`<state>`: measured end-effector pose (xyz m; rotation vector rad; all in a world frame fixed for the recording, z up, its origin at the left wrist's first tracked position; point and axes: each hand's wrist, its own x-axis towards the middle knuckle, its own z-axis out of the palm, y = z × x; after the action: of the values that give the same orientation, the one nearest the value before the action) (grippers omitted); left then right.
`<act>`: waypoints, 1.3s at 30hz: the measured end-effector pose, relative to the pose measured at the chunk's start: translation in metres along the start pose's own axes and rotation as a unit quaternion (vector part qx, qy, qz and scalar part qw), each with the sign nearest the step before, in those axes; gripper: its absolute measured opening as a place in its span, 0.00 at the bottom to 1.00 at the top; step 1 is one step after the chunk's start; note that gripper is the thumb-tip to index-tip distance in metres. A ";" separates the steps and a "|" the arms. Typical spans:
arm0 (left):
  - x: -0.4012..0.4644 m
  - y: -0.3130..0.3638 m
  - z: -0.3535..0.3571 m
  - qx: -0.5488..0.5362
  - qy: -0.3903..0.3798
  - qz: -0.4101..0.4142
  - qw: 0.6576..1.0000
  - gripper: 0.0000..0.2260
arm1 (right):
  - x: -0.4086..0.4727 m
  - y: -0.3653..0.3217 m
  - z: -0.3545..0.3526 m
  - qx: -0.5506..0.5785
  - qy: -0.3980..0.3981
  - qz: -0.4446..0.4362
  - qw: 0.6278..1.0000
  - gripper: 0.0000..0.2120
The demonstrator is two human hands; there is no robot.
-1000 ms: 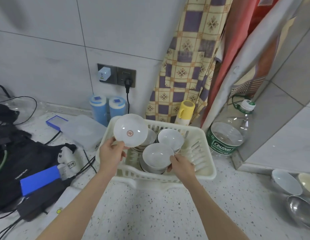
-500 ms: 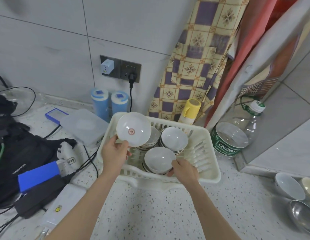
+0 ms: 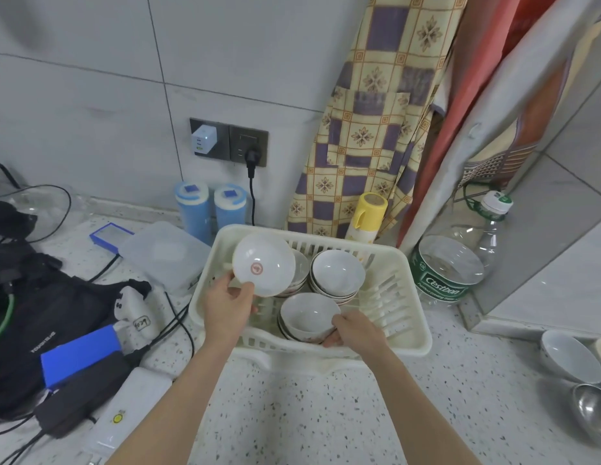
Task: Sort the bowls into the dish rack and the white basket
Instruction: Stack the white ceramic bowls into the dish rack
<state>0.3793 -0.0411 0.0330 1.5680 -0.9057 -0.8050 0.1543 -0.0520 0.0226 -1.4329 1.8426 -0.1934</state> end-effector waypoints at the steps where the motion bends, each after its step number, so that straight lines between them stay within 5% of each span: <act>1: 0.000 0.000 -0.001 0.009 -0.007 0.003 1.000 0.14 | 0.002 0.000 0.000 -0.006 0.002 0.002 1.000 0.18; 17: 0.005 0.002 -0.006 0.054 -0.100 -0.060 0.992 0.10 | 0.004 -0.005 0.007 -0.150 0.042 0.036 0.987 0.07; 25: 0.007 0.005 -0.006 0.120 -0.217 -0.065 0.967 0.07 | -0.003 -0.005 0.011 -0.011 0.191 0.022 0.981 0.20; 31: 0.012 0.005 0.002 0.189 -0.277 -0.086 0.938 0.06 | -0.011 -0.005 0.003 0.046 0.130 -0.033 0.990 0.23; 35: 0.010 0.001 0.008 0.287 -0.280 -0.031 0.915 0.09 | -0.015 -0.003 0.003 -0.002 0.111 -0.075 0.991 0.11; 39: 0.010 0.000 0.011 0.323 -0.279 -0.020 0.904 0.08 | -0.016 -0.001 0.001 0.014 0.116 -0.079 0.990 0.16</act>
<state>0.3748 -0.0555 0.0304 1.9573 -1.6930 -1.0791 0.1570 -0.0379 0.0304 -1.5931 1.9001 -0.4798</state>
